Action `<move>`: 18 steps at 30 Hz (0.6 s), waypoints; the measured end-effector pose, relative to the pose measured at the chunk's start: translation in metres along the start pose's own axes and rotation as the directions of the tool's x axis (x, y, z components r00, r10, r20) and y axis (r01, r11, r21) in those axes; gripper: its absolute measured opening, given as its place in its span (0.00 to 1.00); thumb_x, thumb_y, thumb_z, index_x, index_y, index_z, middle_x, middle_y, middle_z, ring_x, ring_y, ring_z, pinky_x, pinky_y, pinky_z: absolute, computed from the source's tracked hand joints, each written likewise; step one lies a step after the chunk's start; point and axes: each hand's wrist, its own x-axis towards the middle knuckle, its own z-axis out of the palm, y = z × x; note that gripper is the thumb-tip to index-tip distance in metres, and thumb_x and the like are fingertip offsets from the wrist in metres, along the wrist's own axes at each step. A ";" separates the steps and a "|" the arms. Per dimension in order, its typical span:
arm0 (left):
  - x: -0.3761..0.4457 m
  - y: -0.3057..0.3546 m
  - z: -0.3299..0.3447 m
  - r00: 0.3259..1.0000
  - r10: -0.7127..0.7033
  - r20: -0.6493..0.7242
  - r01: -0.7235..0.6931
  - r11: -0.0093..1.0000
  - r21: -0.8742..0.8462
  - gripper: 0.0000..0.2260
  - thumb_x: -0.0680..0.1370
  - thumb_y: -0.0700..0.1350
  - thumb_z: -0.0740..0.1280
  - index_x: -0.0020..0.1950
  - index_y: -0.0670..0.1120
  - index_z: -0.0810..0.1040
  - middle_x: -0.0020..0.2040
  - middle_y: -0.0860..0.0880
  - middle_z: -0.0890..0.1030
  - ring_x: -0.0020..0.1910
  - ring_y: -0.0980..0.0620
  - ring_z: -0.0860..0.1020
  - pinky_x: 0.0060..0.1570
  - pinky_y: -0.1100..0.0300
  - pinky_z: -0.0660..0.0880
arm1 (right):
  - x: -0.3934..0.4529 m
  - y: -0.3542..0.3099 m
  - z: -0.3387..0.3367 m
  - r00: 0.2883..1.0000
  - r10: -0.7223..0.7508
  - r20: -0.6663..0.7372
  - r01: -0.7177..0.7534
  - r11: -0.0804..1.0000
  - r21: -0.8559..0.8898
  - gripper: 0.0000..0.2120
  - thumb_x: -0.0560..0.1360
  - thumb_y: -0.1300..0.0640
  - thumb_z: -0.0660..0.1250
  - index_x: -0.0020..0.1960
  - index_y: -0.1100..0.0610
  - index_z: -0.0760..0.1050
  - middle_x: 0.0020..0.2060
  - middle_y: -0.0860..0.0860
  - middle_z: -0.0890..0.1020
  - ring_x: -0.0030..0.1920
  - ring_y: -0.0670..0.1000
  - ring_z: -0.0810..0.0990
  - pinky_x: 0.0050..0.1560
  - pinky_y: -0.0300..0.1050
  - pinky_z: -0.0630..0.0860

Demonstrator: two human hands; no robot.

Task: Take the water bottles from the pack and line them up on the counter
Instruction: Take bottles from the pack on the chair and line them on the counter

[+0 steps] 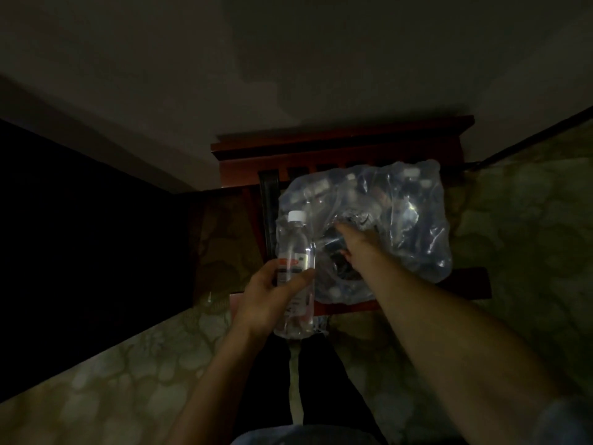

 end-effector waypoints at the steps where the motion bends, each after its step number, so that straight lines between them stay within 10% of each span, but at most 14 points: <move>1: 0.000 0.001 0.001 1.000 -0.004 0.000 0.004 1.000 0.012 0.16 0.72 0.52 0.75 0.58 0.50 0.80 0.45 0.51 0.87 0.41 0.55 0.86 0.33 0.65 0.79 | -0.005 0.002 -0.004 1.000 0.001 0.010 -0.001 1.000 -0.002 0.21 0.67 0.44 0.76 0.52 0.56 0.76 0.43 0.53 0.81 0.42 0.51 0.80 0.43 0.46 0.81; 7: 0.003 0.016 0.008 1.000 -0.015 0.024 0.015 1.000 -0.023 0.16 0.73 0.47 0.76 0.58 0.46 0.80 0.42 0.51 0.87 0.41 0.52 0.87 0.35 0.60 0.81 | -0.048 0.007 -0.020 0.979 0.008 0.203 0.004 0.998 -0.059 0.21 0.73 0.43 0.69 0.61 0.53 0.74 0.56 0.53 0.78 0.49 0.53 0.79 0.27 0.42 0.79; 11: 0.007 0.029 0.013 1.000 -0.004 -0.005 0.004 0.998 -0.063 0.17 0.70 0.49 0.78 0.56 0.46 0.82 0.46 0.47 0.87 0.45 0.47 0.87 0.49 0.47 0.83 | -0.078 -0.010 -0.035 0.972 0.008 0.233 0.015 0.995 -0.098 0.13 0.76 0.43 0.65 0.50 0.53 0.76 0.49 0.55 0.80 0.44 0.53 0.81 0.26 0.39 0.78; 18: -0.009 0.059 0.017 0.998 0.057 -0.008 -0.057 0.997 -0.061 0.20 0.70 0.55 0.77 0.59 0.48 0.81 0.49 0.50 0.87 0.44 0.53 0.86 0.37 0.61 0.81 | -0.133 -0.048 -0.077 0.939 -0.102 0.327 0.128 0.990 -0.058 0.27 0.62 0.40 0.75 0.56 0.49 0.73 0.50 0.56 0.81 0.37 0.53 0.86 0.33 0.44 0.81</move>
